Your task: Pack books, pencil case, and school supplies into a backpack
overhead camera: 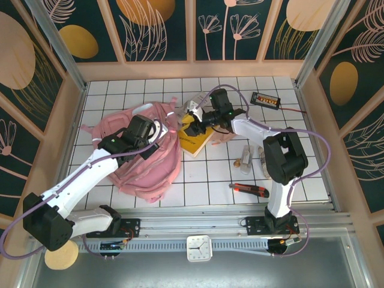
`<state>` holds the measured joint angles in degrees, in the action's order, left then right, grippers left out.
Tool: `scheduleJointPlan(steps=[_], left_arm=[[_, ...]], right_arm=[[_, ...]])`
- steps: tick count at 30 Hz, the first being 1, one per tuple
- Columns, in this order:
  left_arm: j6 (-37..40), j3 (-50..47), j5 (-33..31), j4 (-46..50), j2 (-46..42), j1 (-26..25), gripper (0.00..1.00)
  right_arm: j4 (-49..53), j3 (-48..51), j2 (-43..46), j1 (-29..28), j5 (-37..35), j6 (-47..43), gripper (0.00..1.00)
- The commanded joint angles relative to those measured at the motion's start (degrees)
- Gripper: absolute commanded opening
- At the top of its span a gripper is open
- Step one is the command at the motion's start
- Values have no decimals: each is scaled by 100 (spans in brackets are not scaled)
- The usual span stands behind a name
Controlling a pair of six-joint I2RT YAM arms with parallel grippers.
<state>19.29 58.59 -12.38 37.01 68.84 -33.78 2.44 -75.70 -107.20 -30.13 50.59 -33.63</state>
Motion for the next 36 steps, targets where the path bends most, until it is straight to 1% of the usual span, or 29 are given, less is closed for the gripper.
scheduleJointPlan(steps=[1,5,9,11,15,16,18,19,20,21,22,23,24,26,28,30,31,32,34,36], left_arm=[[209,84,11,-500,-13,16,0],[361,57,115,-418,78,21,0],[332,22,200,-389,138,23,0],[252,12,131,-430,176,21,0],[-8,106,53,-361,407,21,1],[-95,139,84,-369,430,21,7],[-430,209,124,-440,412,21,37],[-729,243,69,-488,390,23,54],[-1007,273,35,-501,357,23,67],[-1423,310,60,-482,327,21,77],[-1772,325,107,-438,270,25,83],[-2110,320,111,-407,224,21,94],[-2514,320,83,-330,162,21,99],[-3231,322,-60,-135,58,21,99],[-4118,408,-510,295,41,21,99],[-4892,532,-662,754,97,28,99],[-5397,616,-650,1059,173,61,99],[-5802,664,-501,1313,246,102,99],[-6486,627,-158,1737,363,224,99],[-6877,464,231,1856,340,396,99]], right_arm=[[-537,269,297,-10,-18,719,47],[-764,383,333,-2,-191,1316,48],[-1007,424,359,38,-297,1907,49],[-1204,500,417,58,-454,2201,49],[-1588,571,518,104,-652,3276,52],[-1654,599,560,96,-700,3489,53],[-1703,648,646,95,-785,3908,54],[-1655,649,685,82,-871,4155,55],[-1584,640,714,78,-927,4384,56],[-1479,623,728,62,-945,4691,57],[-1353,603,742,45,-956,4973,58],[-1212,580,743,19,-978,5200,59],[-994,527,730,-21,-960,5427,60],[-479,397,646,-89,-911,5721,60],[362,103,409,-282,-769,5882,61],[1059,-137,152,-460,-584,5916,62],[1359,-235,31,-566,-527,5891,62],[1510,-249,-51,-672,-477,5896,62],[1537,-178,-199,-834,-323,6061,64],[1525,-87,-365,-934,-247,6309,65]])
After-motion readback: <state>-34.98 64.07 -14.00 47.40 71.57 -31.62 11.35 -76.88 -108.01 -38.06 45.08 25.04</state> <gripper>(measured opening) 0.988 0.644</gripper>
